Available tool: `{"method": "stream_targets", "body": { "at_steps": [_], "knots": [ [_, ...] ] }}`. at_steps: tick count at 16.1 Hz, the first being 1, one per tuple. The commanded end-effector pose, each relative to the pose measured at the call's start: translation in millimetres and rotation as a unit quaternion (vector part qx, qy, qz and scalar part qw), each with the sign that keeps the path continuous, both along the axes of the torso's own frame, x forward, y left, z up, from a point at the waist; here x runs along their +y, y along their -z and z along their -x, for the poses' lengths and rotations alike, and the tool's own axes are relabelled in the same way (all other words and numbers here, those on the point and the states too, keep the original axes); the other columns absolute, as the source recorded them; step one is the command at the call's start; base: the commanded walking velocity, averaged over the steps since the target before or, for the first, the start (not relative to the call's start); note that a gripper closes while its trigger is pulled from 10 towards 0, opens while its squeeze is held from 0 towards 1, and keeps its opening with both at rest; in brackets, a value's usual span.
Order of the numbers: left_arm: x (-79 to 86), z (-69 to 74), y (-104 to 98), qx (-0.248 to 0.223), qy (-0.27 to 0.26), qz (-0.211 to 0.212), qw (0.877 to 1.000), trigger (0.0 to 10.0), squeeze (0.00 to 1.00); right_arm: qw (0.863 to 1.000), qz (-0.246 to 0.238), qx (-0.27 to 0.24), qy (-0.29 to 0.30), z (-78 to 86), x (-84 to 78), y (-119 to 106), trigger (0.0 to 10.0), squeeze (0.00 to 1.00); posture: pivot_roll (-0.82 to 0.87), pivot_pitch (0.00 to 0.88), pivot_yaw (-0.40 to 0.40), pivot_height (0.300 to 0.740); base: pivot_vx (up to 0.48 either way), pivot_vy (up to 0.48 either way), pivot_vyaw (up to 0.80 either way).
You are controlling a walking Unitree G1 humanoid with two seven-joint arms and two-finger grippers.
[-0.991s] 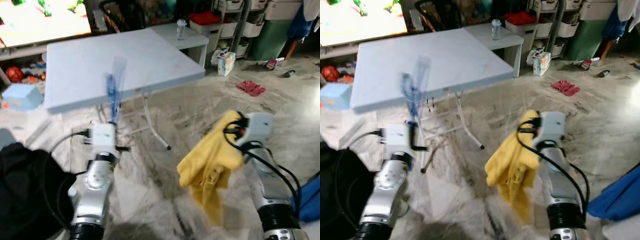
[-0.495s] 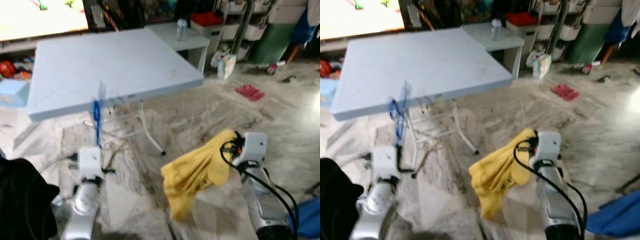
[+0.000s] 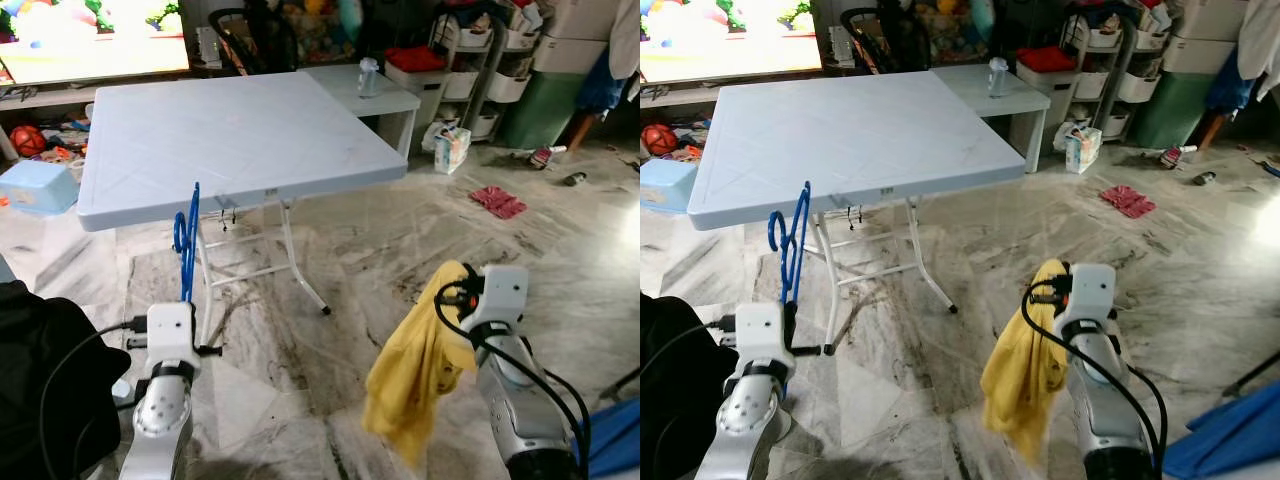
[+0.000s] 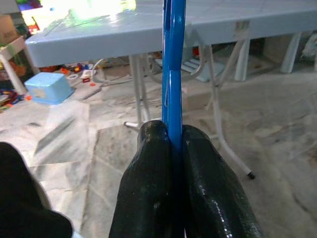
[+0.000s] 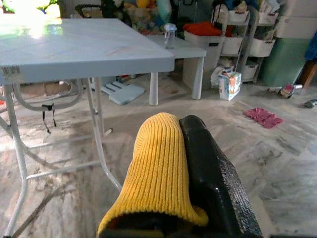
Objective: Hang hanger
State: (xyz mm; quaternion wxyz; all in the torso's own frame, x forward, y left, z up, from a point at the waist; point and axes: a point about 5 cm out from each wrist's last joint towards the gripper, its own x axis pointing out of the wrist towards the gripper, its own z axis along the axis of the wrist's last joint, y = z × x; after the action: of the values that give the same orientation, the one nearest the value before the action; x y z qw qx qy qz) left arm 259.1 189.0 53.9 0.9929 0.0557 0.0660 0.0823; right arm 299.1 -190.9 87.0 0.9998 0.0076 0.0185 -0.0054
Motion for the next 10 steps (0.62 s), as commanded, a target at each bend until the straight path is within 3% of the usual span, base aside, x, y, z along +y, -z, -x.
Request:
{"method": "stream_targets", "body": {
  "at_steps": [1,6,10],
  "knots": [
    [-2.7,-6.6,-6.3,-0.013,0.01,0.01,1.0,10.0,0.0,1.0,0.001,-0.017,0.01,-4.0,-3.2,-9.4,10.0,0.0,0.09,0.0,-0.043,0.74,0.0,0.0,-0.62],
    [-7.5,-10.9,-7.0,-0.017,0.025,0.027,0.999,10.0,0.0,1.0,0.003,-0.016,0.014,-0.4,-5.8,-8.5,10.0,0.0,0.07,0.0,-0.037,0.74,0.0,0.0,-0.58],
    [-10.1,-8.3,-3.9,-0.011,0.025,0.034,0.999,10.0,0.0,1.0,0.005,-0.015,0.008,-0.2,-5.2,-8.7,10.0,0.0,0.07,0.0,-0.044,0.74,0.0,0.39,-0.8]
  ]
}}
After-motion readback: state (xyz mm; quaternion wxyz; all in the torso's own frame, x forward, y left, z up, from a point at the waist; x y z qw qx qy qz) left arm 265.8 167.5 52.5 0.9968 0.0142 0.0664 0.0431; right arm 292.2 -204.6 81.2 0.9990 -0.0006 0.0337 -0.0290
